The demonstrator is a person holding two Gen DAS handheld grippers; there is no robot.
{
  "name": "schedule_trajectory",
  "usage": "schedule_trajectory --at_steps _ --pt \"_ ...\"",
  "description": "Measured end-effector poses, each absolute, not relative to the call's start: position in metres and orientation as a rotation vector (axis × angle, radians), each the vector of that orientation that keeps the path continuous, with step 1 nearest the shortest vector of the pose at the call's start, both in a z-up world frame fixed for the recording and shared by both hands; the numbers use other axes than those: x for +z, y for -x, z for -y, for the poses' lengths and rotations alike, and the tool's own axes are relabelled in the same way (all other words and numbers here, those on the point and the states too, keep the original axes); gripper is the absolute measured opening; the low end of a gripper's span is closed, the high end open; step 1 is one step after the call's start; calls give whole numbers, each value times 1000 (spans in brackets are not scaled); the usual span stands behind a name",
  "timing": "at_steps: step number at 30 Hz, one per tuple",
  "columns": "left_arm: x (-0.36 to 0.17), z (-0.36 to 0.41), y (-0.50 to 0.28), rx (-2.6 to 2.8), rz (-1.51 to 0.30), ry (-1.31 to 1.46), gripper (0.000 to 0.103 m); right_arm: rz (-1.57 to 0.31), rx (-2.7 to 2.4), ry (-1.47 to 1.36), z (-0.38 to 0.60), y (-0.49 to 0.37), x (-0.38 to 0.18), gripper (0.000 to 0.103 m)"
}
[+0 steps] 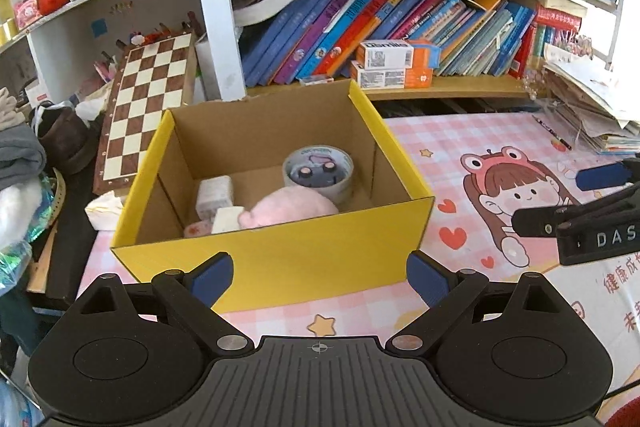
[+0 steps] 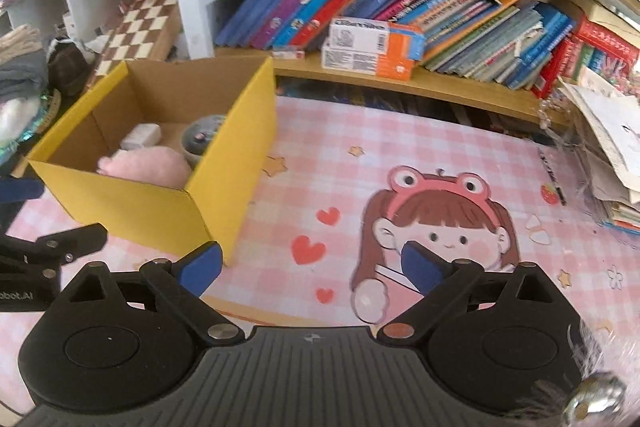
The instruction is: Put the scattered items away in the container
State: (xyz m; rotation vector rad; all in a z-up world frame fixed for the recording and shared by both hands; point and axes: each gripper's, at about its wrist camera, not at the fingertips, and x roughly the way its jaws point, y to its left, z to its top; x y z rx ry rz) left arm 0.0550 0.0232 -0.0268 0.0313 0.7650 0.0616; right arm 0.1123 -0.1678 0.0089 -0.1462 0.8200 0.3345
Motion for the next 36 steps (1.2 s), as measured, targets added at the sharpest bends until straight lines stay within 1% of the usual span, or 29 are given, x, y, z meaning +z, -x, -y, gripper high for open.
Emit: schedule_trajectory --at_steps 6,14,20,34,36 --pt "-30 -10 -55 73 -770 -33 95 -820 264 190 179 -103 -5 100" --pt "-37 -9 -44 114 -799 -1 95 -844 210 172 186 -90 -20 101" --pt "-37 -6 -39 107 -796 -18 95 -819 186 159 186 -85 -18 103" --pt "-37 -5 -37 73 -796 -32 96 -826 181 159 181 -74 -16 103" --pt "-37 -6 -37 74 -797 -34 98 -824 176 157 180 -73 -16 103"
